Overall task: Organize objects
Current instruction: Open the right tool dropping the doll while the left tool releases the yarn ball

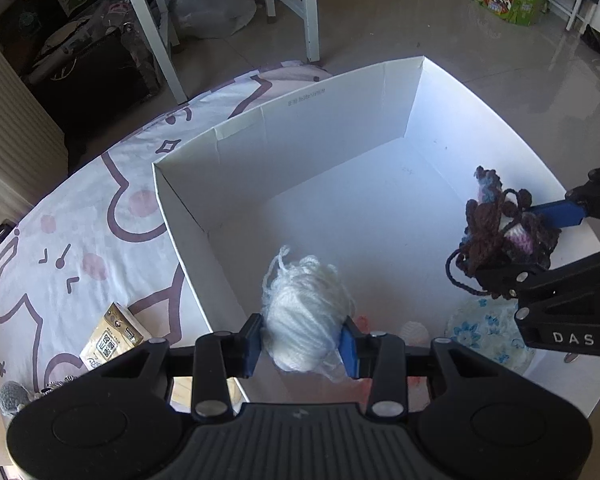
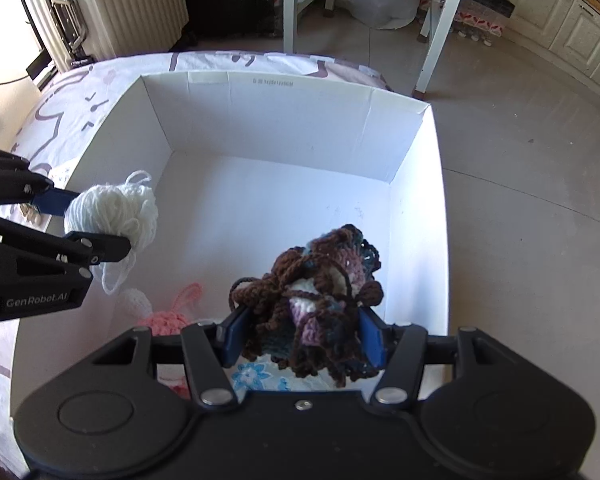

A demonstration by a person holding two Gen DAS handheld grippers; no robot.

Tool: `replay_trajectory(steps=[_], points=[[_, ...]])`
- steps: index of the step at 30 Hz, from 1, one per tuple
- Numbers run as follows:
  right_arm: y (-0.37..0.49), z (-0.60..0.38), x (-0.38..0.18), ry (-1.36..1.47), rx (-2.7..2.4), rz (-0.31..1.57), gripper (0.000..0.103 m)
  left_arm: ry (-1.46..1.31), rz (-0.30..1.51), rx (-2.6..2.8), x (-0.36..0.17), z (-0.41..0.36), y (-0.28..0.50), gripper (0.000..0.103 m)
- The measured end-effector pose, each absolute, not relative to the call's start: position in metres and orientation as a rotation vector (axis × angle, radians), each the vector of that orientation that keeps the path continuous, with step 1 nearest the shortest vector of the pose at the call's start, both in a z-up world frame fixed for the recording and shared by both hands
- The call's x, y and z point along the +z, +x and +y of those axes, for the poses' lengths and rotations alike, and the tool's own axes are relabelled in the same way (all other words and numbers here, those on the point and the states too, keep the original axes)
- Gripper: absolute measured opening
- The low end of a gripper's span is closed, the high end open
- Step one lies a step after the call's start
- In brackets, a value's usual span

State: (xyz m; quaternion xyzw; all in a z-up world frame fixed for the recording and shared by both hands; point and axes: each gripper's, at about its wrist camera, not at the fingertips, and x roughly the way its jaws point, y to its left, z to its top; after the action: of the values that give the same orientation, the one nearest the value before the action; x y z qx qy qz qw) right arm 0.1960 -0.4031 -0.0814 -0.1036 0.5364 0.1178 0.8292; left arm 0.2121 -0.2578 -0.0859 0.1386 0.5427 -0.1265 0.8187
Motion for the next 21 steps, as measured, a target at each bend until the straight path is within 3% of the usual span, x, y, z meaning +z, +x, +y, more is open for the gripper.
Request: replay_trajectory(steps=[6, 9, 12, 21], points=[[0.1999, -0.4021, -0.0828, -0.223, 0.255, 1.147, 0.059, 0.303, 1.160, -0.271, -0.0909, -0.2582, 0.2172, 0.043], [0.2004, -0.4016, -0.0824, -0.226, 0.259, 1.139, 0.063, 0.281, 1.141, -0.271, -0.0891, -0.2584, 0.2174, 0.058], [0.2002, -0.3994, -0.0826, -0.239, 0.256, 1.136, 0.066, 0.266, 1.132, -0.268, -0.0877, -0.2607, 0.2160, 0.066], [0.1994, -0.4003, -0.0787, -0.240, 0.261, 1.129, 0.067, 0.278, 1.130, -0.268, -0.0879, -0.2629, 0.2137, 0.066]])
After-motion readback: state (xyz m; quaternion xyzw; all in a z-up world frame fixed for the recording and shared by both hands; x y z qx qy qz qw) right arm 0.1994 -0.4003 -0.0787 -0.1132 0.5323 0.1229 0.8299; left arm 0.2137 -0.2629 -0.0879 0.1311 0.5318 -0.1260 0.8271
